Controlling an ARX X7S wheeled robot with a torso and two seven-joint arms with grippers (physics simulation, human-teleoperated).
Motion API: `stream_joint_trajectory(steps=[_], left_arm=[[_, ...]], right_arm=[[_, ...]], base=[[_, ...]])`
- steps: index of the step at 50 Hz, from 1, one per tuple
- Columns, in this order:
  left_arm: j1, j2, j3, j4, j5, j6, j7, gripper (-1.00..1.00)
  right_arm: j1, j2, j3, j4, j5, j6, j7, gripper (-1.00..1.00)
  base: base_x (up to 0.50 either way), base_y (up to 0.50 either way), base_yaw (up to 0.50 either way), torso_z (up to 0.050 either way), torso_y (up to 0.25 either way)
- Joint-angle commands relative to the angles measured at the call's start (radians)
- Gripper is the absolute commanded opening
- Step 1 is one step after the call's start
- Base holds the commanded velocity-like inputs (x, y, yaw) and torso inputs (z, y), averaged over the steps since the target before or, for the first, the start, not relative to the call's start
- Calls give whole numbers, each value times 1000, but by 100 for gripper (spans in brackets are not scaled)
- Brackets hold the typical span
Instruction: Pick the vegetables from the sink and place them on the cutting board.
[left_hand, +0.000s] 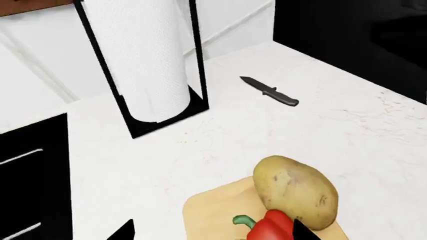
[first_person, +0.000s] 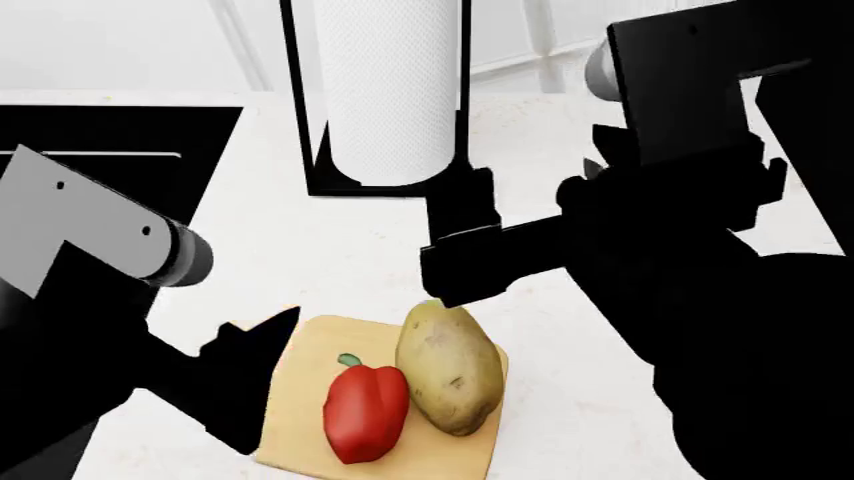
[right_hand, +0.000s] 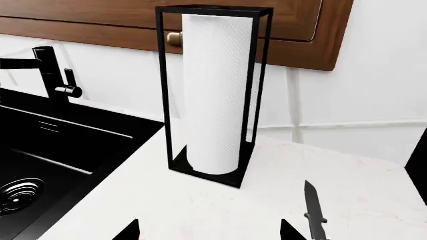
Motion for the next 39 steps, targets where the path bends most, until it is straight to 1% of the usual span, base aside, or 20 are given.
stream_joint_trajectory(steps=[1,2,4,7,9,11,13,16,17,20,21,23,27,30,34,36,39], left_arm=[[-9,-125,-145,27,-87,83,-56,100],[-2,-152,-175,42,-98,96,-62,100],[9,-184,-193,57,-138,102,-79,100],[29,-233,-230,82,-135,107,-86,100],[58,-270,-260,81,-125,110,-76,100],[85,-290,-285,89,-123,120,-74,100],[106,-327,-311,93,-142,122,-73,100],[90,-347,-309,89,-170,122,-93,100],[70,-366,-317,85,-198,125,-98,100],[35,-391,-319,69,-238,129,-111,100],[17,-392,-308,67,-242,127,-124,100],[9,-396,-306,67,-255,131,-132,100],[-94,-399,-248,37,-311,123,-180,100],[-143,-399,-223,26,-334,118,-199,100],[-195,-376,-186,4,-343,115,-215,100],[-246,-354,-153,-14,-351,104,-224,100],[-280,-343,-138,-34,-360,107,-230,100]], right_arm=[[-217,112,139,-261,-123,-155,-147,100],[-247,124,155,-279,-112,-159,-141,100],[-296,147,196,-299,-95,-172,-125,100],[-376,184,270,-320,-96,-203,-132,100],[-404,216,315,-334,-62,-207,-121,100],[-396,243,335,-341,-1,-199,-85,100],[-360,283,339,-333,79,-185,-31,100],[-309,310,338,-313,154,-189,19,100],[-274,328,329,-304,203,-189,42,100],[-238,355,328,-310,252,-193,73,100],[-212,381,322,-302,297,-197,99,100],[-196,394,313,-296,309,-195,113,100],[-85,423,251,-265,376,-198,176,100],[-6,429,204,-235,407,-194,197,100],[14,418,182,-234,399,-188,198,100],[3,410,184,-233,376,-185,181,100],[19,403,174,-231,377,-187,183,100]], base=[[0,0,0,0,0],[0,0,0,0,0],[0,0,0,0,0],[0,0,0,0,0],[0,0,0,0,0],[0,0,0,0,0],[0,0,0,0,0],[0,0,0,0,0],[0,0,0,0,0],[0,0,0,0,0],[0,0,0,0,0],[0,0,0,0,0],[0,0,0,0,0],[0,0,0,0,0],[0,0,0,0,0],[0,0,0,0,0],[0,0,0,0,0]])
